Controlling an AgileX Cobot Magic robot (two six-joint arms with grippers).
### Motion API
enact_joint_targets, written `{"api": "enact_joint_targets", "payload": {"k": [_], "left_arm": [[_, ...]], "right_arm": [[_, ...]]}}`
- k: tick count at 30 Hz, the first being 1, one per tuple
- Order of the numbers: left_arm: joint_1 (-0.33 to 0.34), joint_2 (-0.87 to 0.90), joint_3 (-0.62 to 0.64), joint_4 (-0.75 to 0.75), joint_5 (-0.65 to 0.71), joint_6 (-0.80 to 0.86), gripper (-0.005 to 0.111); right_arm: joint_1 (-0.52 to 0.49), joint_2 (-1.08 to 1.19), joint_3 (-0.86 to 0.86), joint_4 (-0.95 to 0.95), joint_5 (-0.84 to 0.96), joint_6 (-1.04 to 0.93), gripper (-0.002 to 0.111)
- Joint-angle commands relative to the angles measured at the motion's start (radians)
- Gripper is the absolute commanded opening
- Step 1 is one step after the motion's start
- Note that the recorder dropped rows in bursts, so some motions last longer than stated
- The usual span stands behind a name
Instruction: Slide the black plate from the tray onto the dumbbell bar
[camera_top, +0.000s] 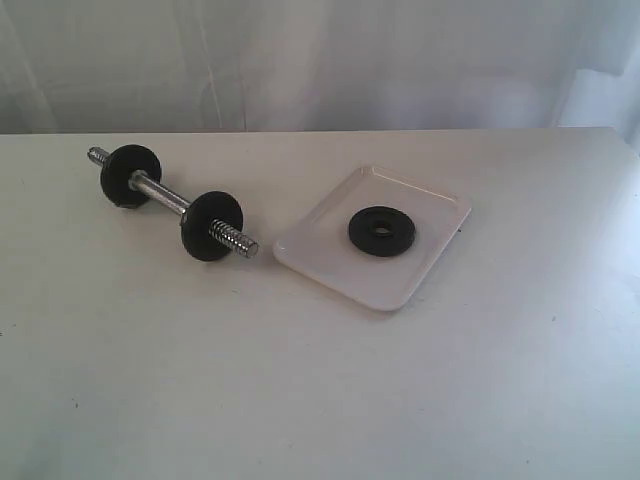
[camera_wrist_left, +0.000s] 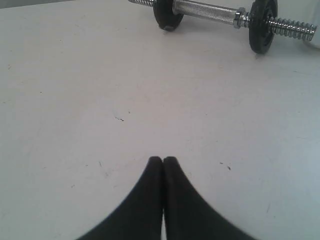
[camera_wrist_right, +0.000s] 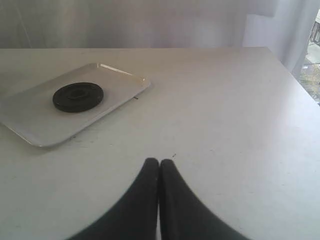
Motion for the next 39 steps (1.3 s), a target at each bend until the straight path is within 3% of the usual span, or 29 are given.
{"api": "enact_joint_targets", "payload": {"k": [1,14,20,23,26,30,36,39], "left_arm": [[-0.004,-0.005,0.003,-0.004,0.004,0.0,0.0],[-0.004,-0.005,0.003,-0.002,-0.001,0.013,0.0],[-0.004,-0.005,0.003,-0.002,-0.097,0.027,0.0],[-0.004,-0.005,0.003,-0.006,-0.328,0.018,0.0],[-0.004,-0.005,0.003,-0.006,-0.721,0.019,0.0],[-0.004,-0.005,0.003,-0.006,-1.008,0.019,0.0],[-0.004,-0.005,0.003,0.0,-1.05,0.01,0.0],[-0.004,-0.005,0.003,0.05,-1.032,-0.137,0.0]], "right_arm": [[-0.005,-0.004,0.005,-0.008,-0.011,0.005,0.0],[-0.005,-0.004,0.005,-0.008,-0.011,0.005,0.0],[-0.005,-0.004,0.005,-0.008,-0.011,0.005,0.0],[-0.005,-0.004,0.005,-0.008,-0.011,0.005,0.0],[-0.005,-0.004,0.005,-0.008,-0.011,0.005,0.0],[-0.005,-0.004,0.005,-0.008,-0.011,0.005,0.0],[-0.005,-0.004,0.005,-0.008,-0.011,0.005,0.0],[-0.005,-0.004,0.005,-0.008,-0.011,0.005,0.0]]}}
